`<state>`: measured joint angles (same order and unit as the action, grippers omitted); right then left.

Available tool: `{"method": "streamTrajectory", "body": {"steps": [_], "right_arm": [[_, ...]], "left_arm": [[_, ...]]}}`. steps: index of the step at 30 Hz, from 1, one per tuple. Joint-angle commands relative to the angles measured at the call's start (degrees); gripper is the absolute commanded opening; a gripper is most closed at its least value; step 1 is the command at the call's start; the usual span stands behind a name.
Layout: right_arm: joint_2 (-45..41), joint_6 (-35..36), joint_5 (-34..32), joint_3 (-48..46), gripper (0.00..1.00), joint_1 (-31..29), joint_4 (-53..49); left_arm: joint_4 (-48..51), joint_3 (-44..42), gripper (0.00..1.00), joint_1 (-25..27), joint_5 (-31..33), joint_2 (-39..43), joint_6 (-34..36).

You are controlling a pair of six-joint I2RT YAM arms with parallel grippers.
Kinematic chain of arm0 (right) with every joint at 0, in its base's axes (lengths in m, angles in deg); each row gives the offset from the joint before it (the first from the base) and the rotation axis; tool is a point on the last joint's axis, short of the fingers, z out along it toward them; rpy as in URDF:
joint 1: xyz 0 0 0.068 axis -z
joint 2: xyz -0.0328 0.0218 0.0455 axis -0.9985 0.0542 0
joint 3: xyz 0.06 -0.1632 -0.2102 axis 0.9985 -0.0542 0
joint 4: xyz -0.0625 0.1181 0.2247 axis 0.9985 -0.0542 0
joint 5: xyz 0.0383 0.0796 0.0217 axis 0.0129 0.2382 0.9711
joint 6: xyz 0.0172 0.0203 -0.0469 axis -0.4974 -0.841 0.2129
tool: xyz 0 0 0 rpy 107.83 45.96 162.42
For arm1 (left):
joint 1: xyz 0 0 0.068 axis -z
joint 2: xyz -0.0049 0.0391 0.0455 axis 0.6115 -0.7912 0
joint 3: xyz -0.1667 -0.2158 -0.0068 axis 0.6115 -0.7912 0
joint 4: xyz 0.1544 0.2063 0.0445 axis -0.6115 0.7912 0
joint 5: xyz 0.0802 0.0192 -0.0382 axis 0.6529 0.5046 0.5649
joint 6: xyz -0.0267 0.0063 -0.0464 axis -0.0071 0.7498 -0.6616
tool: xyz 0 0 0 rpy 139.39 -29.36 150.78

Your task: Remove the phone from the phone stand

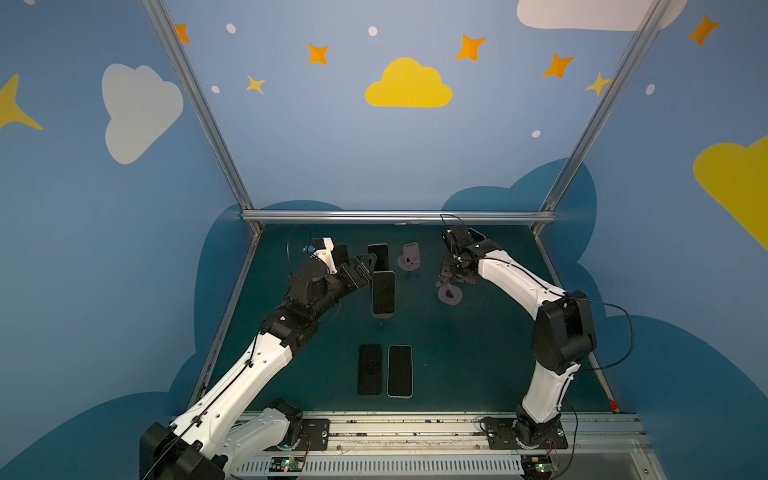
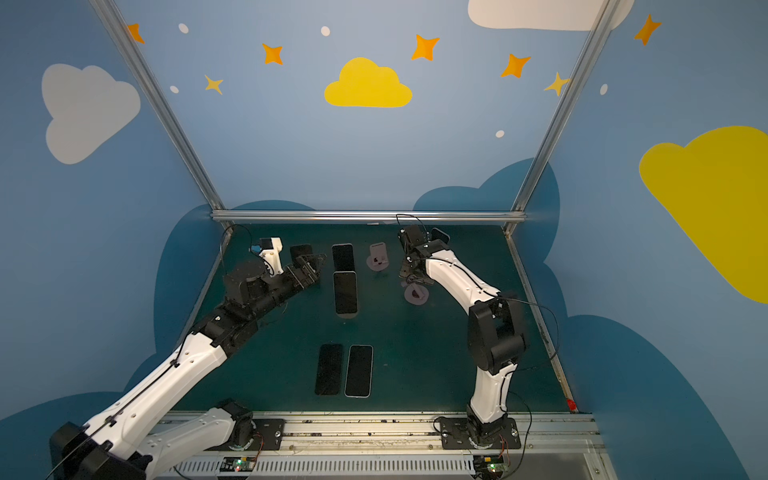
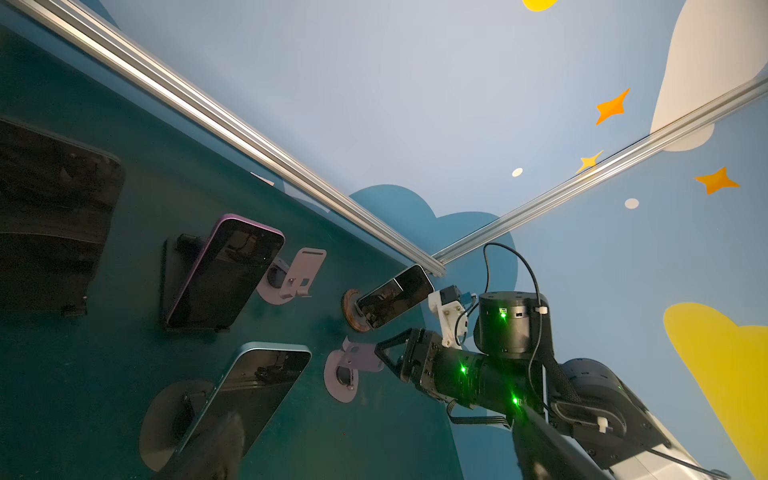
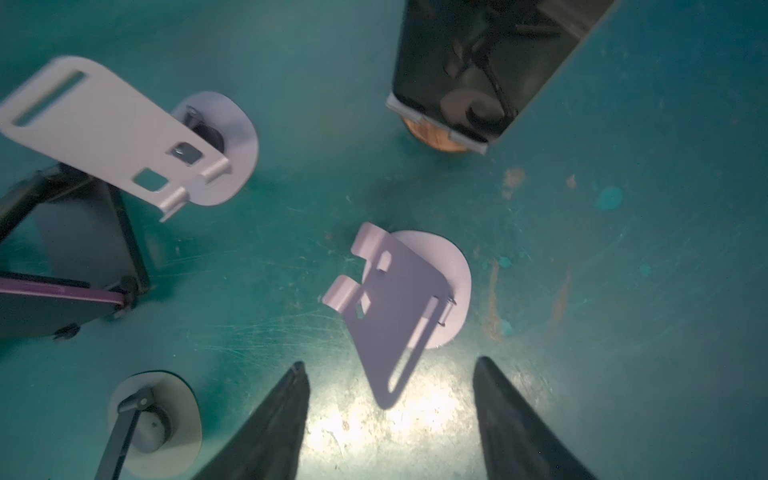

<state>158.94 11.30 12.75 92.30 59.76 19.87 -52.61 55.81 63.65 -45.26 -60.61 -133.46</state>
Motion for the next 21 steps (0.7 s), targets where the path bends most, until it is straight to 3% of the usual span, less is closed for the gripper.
{"method": "streamTrajectory", "body": {"steps": [1,4,11,21], "right_arm": [[-0.1,-2.7,2.9,-0.9,0.57,0.9,-0.9],[-0.2,-4.0,4.8,-1.4,0.53,1.8,-0.8],[0.8,-4.5,10.1,-2.8,0.23,3.8,1.4],[-0.9,-2.3,11.8,-4.9,0.04,3.8,2.6]], "left_arm": [[-0.6,-0.4,1.0,-0.3,-0.1,0.1,0.3],[-0.6,-0.4,1.0,-0.2,-0.1,-0.1,0.2],[-0.6,-0.4,1.0,-0.4,-0.2,-0.2,0.1],[-0.7,-0.4,1.0,-0.6,-0.5,-0.3,0.0]]}}
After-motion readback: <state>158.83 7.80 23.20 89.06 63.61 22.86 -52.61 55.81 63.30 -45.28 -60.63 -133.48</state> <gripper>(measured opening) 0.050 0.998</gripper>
